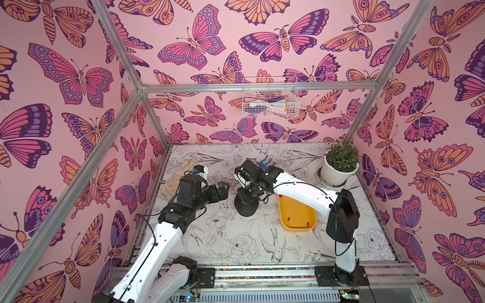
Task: Cover the protruding screws with screw protection sleeves
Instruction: Attach the screw protection sleeve to the screw.
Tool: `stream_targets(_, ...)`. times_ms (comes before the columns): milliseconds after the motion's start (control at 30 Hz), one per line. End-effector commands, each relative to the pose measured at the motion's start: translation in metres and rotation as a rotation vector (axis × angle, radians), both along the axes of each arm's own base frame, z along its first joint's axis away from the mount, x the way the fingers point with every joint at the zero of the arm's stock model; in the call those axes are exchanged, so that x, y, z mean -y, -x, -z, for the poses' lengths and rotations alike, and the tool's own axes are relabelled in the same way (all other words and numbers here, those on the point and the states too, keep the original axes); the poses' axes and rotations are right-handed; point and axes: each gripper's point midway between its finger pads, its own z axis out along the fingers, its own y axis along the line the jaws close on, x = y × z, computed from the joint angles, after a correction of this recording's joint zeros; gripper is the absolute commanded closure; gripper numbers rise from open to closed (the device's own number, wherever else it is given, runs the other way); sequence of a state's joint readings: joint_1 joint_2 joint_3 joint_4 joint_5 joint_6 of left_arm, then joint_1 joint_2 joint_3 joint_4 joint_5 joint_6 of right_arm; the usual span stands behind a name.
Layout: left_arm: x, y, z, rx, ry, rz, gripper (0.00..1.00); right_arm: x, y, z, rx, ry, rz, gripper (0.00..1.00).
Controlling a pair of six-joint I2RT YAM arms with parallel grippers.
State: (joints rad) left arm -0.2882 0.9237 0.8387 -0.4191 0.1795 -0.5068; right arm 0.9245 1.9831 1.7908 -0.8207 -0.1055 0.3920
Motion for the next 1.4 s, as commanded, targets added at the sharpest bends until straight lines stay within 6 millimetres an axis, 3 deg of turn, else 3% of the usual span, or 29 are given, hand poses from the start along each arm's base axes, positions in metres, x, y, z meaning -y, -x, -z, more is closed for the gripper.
stream_targets(0, -0.0034, 0.0017, 0.0031, 0.004, -0.004, -0.009, 0.0, -0.0041, 0.0061, 0.0046, -0.02, 0.014, -0.02, 0.89)
stream_targets(1367, -0.004, 0.0017, 0.0041, 0.003, -0.006, -0.012, 0.0, -0.002, 0.0132, 0.0092, -0.034, 0.017, -0.018, 0.89)
